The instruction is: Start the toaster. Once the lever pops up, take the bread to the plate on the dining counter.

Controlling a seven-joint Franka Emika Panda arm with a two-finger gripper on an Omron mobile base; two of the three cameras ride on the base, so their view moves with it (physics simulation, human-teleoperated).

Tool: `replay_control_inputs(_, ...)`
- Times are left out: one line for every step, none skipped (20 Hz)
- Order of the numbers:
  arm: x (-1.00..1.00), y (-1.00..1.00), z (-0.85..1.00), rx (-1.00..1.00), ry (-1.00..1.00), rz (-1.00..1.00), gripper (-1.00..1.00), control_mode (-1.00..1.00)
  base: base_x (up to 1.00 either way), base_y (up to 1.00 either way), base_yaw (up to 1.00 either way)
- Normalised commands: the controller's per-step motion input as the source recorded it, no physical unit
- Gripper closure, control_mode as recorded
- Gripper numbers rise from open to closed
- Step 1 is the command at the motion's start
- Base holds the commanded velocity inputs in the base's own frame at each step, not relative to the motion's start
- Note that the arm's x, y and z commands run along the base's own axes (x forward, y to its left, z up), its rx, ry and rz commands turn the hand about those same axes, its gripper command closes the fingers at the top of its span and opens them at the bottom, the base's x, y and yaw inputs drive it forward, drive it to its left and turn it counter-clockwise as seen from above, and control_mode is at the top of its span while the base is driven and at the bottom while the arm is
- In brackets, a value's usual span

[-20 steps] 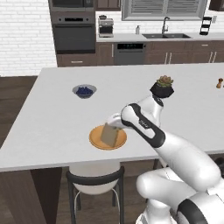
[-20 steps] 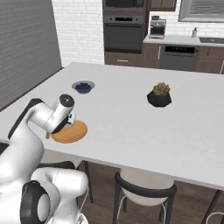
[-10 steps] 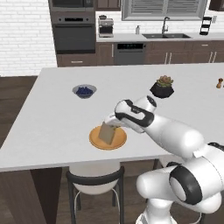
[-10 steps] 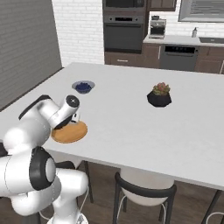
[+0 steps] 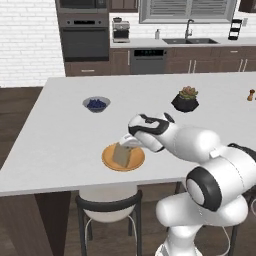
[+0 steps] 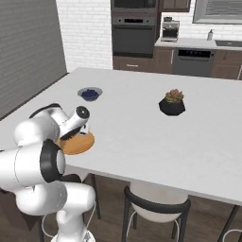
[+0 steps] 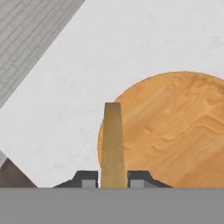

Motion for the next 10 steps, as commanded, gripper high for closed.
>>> replay_control_inputs(0.44, 0.0, -0.02, 0.0, 0.0, 0.04, 1.0, -1.0, 0.0, 0.0, 0.0)
replay_control_inputs(0.44, 0.0, -0.05, 0.0, 0.0, 0.03, 1.0, -1.0, 0.0, 0.0, 0.0)
replay_control_inputs(0.38, 0.0, -0.07, 0.0, 0.0, 0.03, 1.0, -1.0, 0.0, 0.0, 0.0)
replay_control_inputs(0.38, 0.0, -0.12, 0.0, 0.0, 0.03, 1.0, -1.0, 0.0, 0.0, 0.0)
replay_control_inputs(0.38, 0.0, -0.14, -0.01, 0.0, 0.03, 1.0, -1.0, 0.0, 0.0, 0.0)
replay_control_inputs(0.39, 0.0, -0.16, -0.01, 0.0, 0.03, 1.0, -1.0, 0.0, 0.0, 0.0)
replay_control_inputs(0.38, 0.0, -0.19, -0.01, 0.0, 0.03, 1.0, -1.0, 0.0, 0.0, 0.0)
replay_control_inputs(0.37, 0.0, -0.21, -0.01, 0.01, 0.03, 1.0, -1.0, 0.0, 0.0, 0.0)
replay_control_inputs(0.36, 0.0, -0.19, -0.02, 0.0, 0.03, 1.0, -1.0, 0.0, 0.0, 0.0)
replay_control_inputs(0.26, 0.0, -0.22, -0.03, 0.0, 0.03, 1.0, -1.0, 0.0, 0.0, 0.0)
